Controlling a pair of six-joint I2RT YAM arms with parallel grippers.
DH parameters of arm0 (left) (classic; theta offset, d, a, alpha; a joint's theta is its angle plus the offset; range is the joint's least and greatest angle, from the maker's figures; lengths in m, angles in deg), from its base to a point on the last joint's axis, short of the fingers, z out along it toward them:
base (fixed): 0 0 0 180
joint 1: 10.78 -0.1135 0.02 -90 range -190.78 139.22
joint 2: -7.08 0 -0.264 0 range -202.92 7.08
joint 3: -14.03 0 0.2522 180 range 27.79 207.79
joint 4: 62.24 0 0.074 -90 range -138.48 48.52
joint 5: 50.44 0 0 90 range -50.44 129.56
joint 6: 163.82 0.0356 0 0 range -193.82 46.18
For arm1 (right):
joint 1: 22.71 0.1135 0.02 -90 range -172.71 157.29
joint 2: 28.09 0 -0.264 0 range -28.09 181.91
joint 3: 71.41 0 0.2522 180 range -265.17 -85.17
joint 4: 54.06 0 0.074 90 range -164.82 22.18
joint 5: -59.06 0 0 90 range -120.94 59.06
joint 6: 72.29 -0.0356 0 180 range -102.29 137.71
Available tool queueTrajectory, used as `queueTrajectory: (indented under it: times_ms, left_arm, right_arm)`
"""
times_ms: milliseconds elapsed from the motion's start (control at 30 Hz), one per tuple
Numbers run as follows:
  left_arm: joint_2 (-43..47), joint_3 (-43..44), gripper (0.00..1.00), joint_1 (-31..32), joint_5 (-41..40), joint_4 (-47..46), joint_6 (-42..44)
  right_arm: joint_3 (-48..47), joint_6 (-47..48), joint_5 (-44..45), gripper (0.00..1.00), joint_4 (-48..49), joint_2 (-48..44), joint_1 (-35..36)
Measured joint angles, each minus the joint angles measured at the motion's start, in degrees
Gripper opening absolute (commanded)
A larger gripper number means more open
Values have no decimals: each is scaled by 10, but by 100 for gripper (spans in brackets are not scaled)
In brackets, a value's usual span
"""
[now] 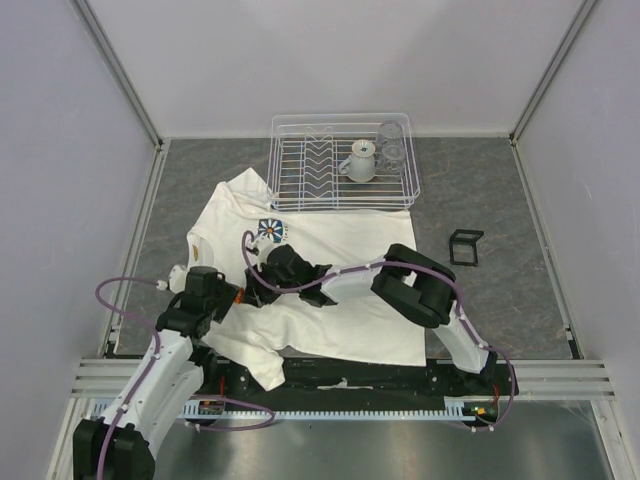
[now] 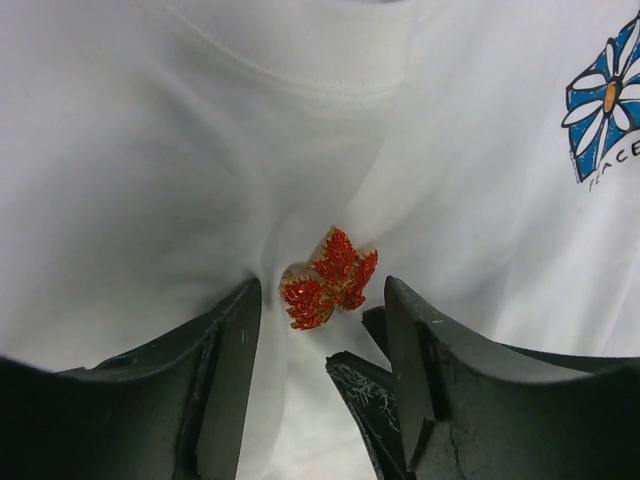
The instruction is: Remove the brooch from the garment
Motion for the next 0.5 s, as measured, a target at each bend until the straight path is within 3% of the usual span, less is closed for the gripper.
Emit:
queueTrajectory:
  times_ms: [133,267,467,500]
  left_arm:
    - [0,10,66,0,-1,24,-12]
    - [9,14,86,-2,-3,37,-27]
    - [54,15,88,-2,-14,64,-37]
    - [60,17,85,-2,-16,72,-37]
  right_arm:
    - [-33,61,40,50,-55,0,24]
    - [-43,126,96,51,-84,-3,45]
    - [-32,203,152,37,-92,-17,51]
    - [-24,213,155,33,-87,-21,51]
